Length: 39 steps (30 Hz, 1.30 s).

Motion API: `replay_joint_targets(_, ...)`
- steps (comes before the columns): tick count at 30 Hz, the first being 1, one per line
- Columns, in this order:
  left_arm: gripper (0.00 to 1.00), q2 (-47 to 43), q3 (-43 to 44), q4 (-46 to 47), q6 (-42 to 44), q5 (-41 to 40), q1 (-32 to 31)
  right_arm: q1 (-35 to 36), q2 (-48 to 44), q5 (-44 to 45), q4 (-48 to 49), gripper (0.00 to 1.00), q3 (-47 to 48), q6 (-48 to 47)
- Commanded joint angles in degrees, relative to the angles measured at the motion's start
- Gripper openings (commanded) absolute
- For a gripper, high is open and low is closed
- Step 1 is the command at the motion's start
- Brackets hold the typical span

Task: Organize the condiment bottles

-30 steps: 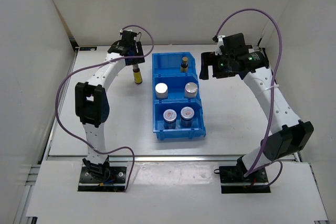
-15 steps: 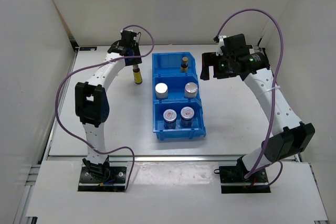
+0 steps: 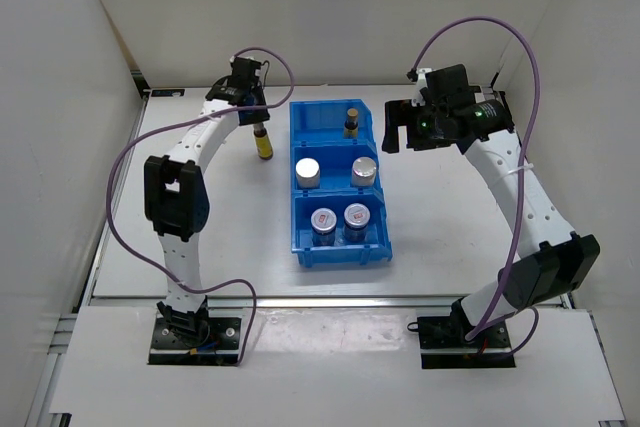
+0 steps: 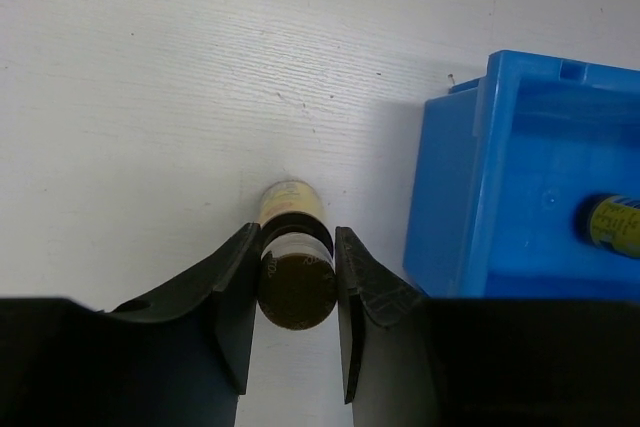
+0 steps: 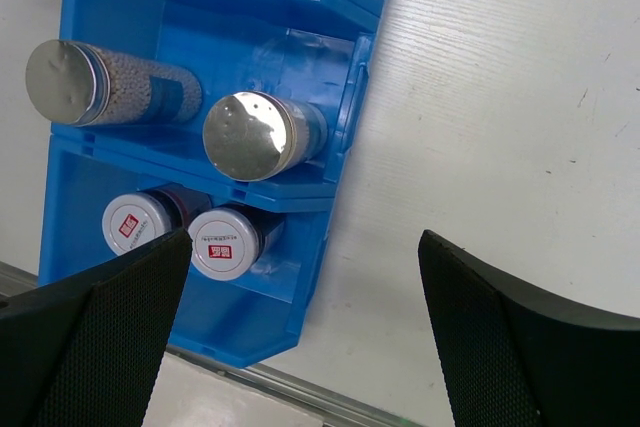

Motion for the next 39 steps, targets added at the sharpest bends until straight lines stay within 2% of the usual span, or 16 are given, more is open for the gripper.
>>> replay_joint_targets(1,0.15,-4.3,4.88,-0.18,-1.2,-2.3,-1.01,-0.21,-2.26,0.81,-0.09,0.97,1.02,0.43)
replay_joint_targets(3,0.11,-4.92,7.95,-0.8,-1.2,-4.42,-2.76,-0.21,-2.26,1.34,-0.09,0.97,1.02,0.43)
replay_joint_targets(10,0.11,-6.86,15.51,-0.81,0.73,-9.34,-9.35,-0.21,-3.32,1.86,-0.09,0.97,1.02,0.43)
replay_joint_targets(15,0.11,-6.24,21.05,-0.81,1.79,-9.34,-13.4,-0.21,-3.84,2.39,-0.71,0.97,1.02,0.43)
replay_joint_targets(21,0.11,-3.43,21.59,-0.81,1.27,-8.11,-16.65,-0.21,-4.37,2.92,-1.76,0.97,1.02,0.96)
replay_joint_targets(37,0.13,7.73,21.59,-0.81,0.57,-9.87,-17.19,-0.73,-8.24,3.45,-2.82,0.97,-1.7,0.96)
replay_joint_targets(39,0.17,9.22,21.59,-0.81,0.04,-9.35,-16.67,-0.73,-8.76,3.45,-3.35,0.97,-1.71,1.57)
